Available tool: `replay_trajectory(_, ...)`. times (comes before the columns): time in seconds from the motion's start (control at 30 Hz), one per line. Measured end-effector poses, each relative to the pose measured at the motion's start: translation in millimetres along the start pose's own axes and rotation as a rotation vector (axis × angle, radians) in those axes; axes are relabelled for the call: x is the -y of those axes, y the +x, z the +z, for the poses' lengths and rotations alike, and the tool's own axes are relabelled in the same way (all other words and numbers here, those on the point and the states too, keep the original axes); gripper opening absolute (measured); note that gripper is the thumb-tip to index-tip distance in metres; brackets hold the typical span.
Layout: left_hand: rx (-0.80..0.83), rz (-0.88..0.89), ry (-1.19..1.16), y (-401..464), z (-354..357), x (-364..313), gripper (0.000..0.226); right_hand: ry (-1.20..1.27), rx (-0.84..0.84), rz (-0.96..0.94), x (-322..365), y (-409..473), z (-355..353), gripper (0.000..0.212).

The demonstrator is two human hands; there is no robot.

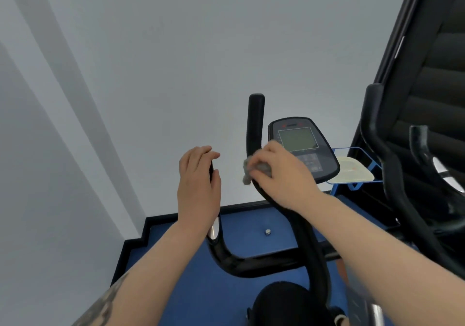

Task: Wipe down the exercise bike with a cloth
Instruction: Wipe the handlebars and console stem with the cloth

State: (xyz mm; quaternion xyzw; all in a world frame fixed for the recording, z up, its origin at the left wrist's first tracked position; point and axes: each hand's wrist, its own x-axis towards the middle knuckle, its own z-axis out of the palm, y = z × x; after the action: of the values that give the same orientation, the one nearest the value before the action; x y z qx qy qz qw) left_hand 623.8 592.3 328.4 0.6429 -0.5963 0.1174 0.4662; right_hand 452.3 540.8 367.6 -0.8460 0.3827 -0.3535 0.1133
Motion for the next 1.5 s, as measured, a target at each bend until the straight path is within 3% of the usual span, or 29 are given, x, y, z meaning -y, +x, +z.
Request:
replay_trajectory(0.07, -0.001, -0.006, 0.002, 1, 0, 0, 0.036, 0.019, -0.038, 0.049, 6, 12, 5, 0.019)
replay_trajectory(0.17, -0.001, -0.016, -0.013, 1, 1, 0, 0.039, 0.029, -0.056, 0.028, 8, -2, 12, 0.011)
replay_trajectory(0.27, -0.021, -0.035, -0.031, 1, 1, 0, 0.038, -0.008, 0.033, -0.075, -2, -16, 5, 0.012)
replay_trajectory(0.47, -0.027, -0.056, -0.014, 0, 4, 1, 0.036, 0.071, -0.053, -0.038, 1, -2, 13, 0.009)
replay_trajectory(0.6, -0.037, -0.062, -0.03, 0, 4, 1, 0.035, 0.062, 0.029, -0.095, -9, -8, 5, 0.013)
replay_trajectory(0.77, -0.026, -0.06, -0.045, -1, 4, 2, 0.035, 0.155, -0.136, 0.026, 2, 23, 16, 0.011)
replay_trajectory(0.93, -0.033, -0.064, -0.039, -1, 4, 2, 0.036, 0.072, 0.0, -0.062, -4, 19, 4, 0.011)
replay_trajectory(1.07, -0.025, -0.054, -0.036, -2, 3, 3, 0.036, 0.124, -0.27, -0.125, 5, 56, -7, 0.012)
replay_trajectory(1.23, -0.037, -0.058, -0.033, 0, 5, 2, 0.036, 0.095, -0.185, -0.081, -18, 36, 16, 0.006)
replay_trajectory(1.4, -0.037, -0.062, -0.04, 0, 5, 3, 0.036, 0.135, -0.331, -0.134, -6, 64, 1, 0.007)
replay_trajectory(1.5, -0.038, -0.068, -0.039, 0, 5, 3, 0.036, 0.044, -0.253, -0.107, -3, 45, 11, 0.012)
